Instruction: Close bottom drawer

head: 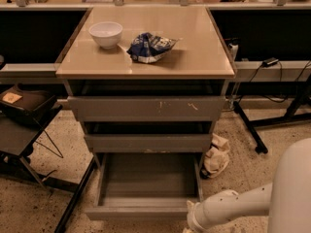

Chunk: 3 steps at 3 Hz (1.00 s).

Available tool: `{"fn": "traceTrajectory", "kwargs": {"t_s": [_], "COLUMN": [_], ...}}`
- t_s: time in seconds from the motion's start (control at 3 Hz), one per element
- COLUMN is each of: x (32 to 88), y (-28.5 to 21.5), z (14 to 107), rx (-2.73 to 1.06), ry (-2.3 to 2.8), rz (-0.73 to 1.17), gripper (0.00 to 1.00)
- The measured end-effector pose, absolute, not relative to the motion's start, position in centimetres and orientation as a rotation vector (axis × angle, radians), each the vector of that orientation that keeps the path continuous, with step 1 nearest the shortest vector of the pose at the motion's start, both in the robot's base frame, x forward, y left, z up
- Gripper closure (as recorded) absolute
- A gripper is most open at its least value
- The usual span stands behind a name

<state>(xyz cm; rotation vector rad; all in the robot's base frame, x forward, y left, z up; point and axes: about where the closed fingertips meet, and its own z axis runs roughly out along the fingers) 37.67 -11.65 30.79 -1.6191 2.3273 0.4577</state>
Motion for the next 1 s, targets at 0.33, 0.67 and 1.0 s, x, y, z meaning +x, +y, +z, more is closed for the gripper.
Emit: {"fn": "traceTrajectory", "kwargs": {"t_s": [0.33, 0.67, 1.0], "x": [38.6, 37.0, 31.2], "y": [-10.7, -8.8, -8.1], "z": [26.2, 20.2, 14.9], "rx": [-1.612, -1.567, -1.465], "ry": [2.323, 2.344, 2.397], "rz": [0.48, 0.595, 0.748], "gripper": [0.0, 0.0, 0.0]}}
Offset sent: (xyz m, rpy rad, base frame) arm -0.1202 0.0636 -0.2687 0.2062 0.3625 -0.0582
